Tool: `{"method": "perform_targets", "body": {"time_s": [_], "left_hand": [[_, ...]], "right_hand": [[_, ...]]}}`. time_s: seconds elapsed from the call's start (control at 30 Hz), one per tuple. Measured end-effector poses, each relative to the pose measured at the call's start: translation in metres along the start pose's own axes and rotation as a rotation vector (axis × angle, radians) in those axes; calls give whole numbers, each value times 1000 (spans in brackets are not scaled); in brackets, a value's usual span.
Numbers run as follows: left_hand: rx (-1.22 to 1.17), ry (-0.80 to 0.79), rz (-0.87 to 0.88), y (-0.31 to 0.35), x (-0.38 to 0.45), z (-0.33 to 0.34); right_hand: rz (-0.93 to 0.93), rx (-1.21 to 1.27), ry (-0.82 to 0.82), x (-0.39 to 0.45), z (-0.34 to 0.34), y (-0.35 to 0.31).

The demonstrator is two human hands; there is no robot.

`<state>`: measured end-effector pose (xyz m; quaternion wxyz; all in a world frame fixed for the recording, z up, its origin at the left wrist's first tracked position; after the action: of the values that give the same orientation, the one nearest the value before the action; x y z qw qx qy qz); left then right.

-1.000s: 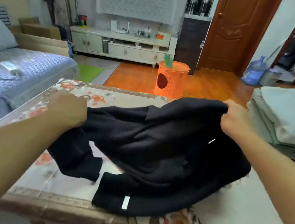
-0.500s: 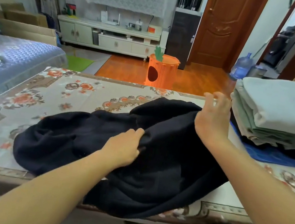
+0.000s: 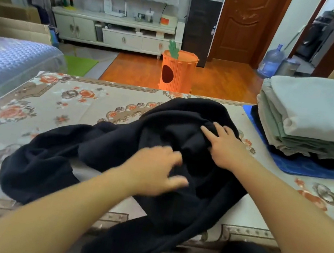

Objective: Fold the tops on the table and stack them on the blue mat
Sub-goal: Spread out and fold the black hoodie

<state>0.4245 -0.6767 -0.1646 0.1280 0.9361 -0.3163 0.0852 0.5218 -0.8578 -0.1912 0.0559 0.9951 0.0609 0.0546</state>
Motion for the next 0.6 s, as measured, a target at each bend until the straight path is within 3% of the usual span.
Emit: {"method": "perform_targets", "body": {"time_s": [0.07,0.13,0.27,0.4,0.5,0.6], "left_hand": [[-29,-369,-233,-9,-19,66],[51,-447,-315,-15,-24,95],[125,-351,-294,-16,-8,82],[-73,-316,-397,-63,2,18],[-140,-120,-486,-99,17,-75],[-311,105,-528,-111,18,-155]], "right_hand": [[-32,0,-34,1,4,-11],[-66,-114,38,-3,-4,-19],[-158,-336,282,-21,-22,-38],[-211,-272,237,-50,-11,-36],[-210,-307,150,-61,-12,-7],[-137,-377,290,-23,-61,38]]}}
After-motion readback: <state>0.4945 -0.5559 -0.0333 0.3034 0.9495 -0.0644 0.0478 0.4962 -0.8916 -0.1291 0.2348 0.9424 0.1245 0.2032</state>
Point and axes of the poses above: each hand's wrist, its own x-axis towards the middle knuckle, its own z-axis out of the palm, y = z × x, the point moved 10 cm from there along x, towards the middle knuckle, and after that the axes turned 7 degrees about y, right-handed, at the moved point
